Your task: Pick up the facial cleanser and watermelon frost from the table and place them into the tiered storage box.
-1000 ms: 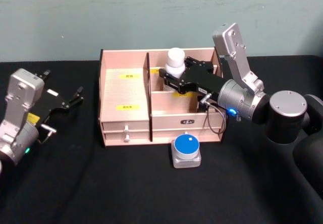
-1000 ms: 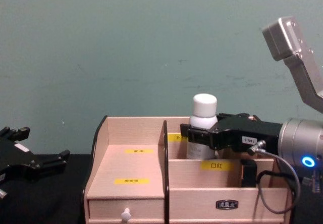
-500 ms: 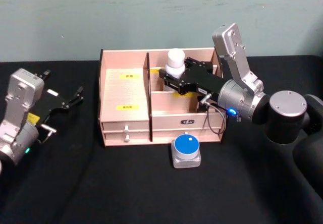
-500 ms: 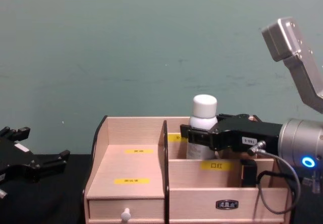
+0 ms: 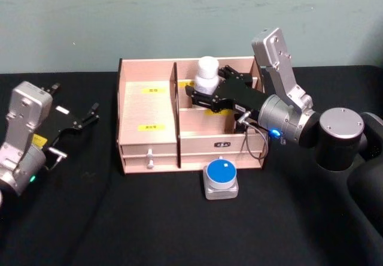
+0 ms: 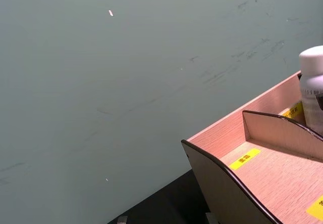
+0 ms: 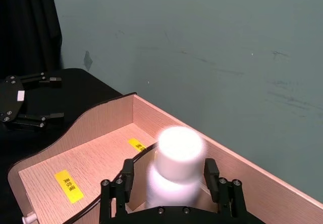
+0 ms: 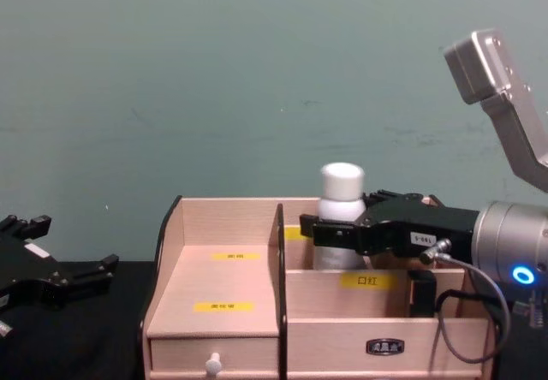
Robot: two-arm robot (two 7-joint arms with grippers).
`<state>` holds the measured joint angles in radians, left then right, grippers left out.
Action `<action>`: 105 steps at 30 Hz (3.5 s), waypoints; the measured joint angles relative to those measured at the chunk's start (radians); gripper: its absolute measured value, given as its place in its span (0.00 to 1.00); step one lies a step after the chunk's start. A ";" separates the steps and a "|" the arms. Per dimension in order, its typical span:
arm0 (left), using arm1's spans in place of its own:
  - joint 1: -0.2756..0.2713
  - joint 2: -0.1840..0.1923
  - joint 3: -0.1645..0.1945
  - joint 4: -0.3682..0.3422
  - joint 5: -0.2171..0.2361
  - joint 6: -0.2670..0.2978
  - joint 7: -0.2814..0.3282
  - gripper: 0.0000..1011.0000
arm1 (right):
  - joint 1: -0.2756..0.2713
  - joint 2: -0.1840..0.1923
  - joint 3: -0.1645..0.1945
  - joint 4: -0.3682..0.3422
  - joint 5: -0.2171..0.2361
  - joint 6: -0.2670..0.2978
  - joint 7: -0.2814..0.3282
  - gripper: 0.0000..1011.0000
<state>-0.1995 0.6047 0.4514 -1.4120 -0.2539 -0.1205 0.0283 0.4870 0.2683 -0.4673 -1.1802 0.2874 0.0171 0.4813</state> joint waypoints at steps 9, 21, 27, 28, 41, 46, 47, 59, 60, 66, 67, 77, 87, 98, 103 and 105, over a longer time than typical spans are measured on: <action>0.000 0.000 0.000 0.000 0.000 0.000 0.000 0.99 | -0.006 0.007 0.005 -0.019 0.003 0.001 0.000 0.99; 0.000 0.000 0.000 0.000 0.000 0.000 0.000 0.99 | -0.078 0.097 0.038 -0.226 0.017 0.078 -0.017 0.99; 0.000 0.000 0.000 0.000 0.000 0.000 0.000 0.99 | -0.173 0.166 0.069 -0.397 0.042 0.168 -0.050 0.99; 0.000 0.000 0.000 0.000 0.000 0.000 0.000 0.99 | -0.184 0.173 0.073 -0.418 0.045 0.180 -0.056 0.99; 0.000 0.000 0.000 0.000 0.000 0.000 0.000 0.99 | -0.500 0.285 0.181 -0.794 0.095 0.375 -0.208 0.99; 0.000 0.000 0.000 0.000 0.000 0.000 0.000 0.99 | -0.586 0.295 0.201 -0.855 0.088 0.394 -0.237 0.99; 0.000 0.000 0.000 0.000 0.000 0.000 0.000 0.99 | -0.598 0.296 0.202 -0.863 0.087 0.396 -0.240 0.99; 0.000 0.000 0.000 0.000 0.000 0.000 0.000 0.99 | -0.695 0.289 0.188 -0.904 0.038 0.424 -0.249 0.99; 0.000 0.000 0.000 0.000 0.000 0.000 0.000 0.99 | -0.696 0.286 0.187 -0.900 0.035 0.426 -0.250 0.99; 0.000 0.000 0.000 0.000 0.000 0.000 0.000 0.99 | -0.691 0.263 0.170 -0.867 0.001 0.452 -0.264 0.99; 0.000 0.000 0.000 0.000 0.000 0.000 0.000 0.99 | -0.689 0.259 0.167 -0.862 -0.003 0.456 -0.265 0.99; 0.000 0.000 0.000 0.000 0.000 0.000 0.000 0.99 | -0.639 0.205 0.131 -0.795 -0.052 0.491 -0.273 0.99; 0.000 0.000 0.000 0.000 0.000 0.000 0.000 0.99 | -0.615 0.173 0.121 -0.758 -0.072 0.498 -0.249 0.99; 0.000 0.000 0.000 0.000 0.000 0.000 0.000 0.99 | -0.597 0.145 0.118 -0.722 -0.093 0.495 -0.221 0.99; 0.000 0.000 0.000 0.000 0.000 0.000 0.000 0.99 | -0.587 0.130 0.117 -0.702 -0.104 0.490 -0.211 0.99; 0.000 0.000 0.000 0.000 0.000 0.000 0.000 0.99 | -0.579 0.121 0.116 -0.688 -0.110 0.488 -0.204 0.99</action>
<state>-0.1995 0.6047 0.4514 -1.4120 -0.2539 -0.1205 0.0283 -0.0919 0.3893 -0.3514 -1.8681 0.1772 0.5049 0.2771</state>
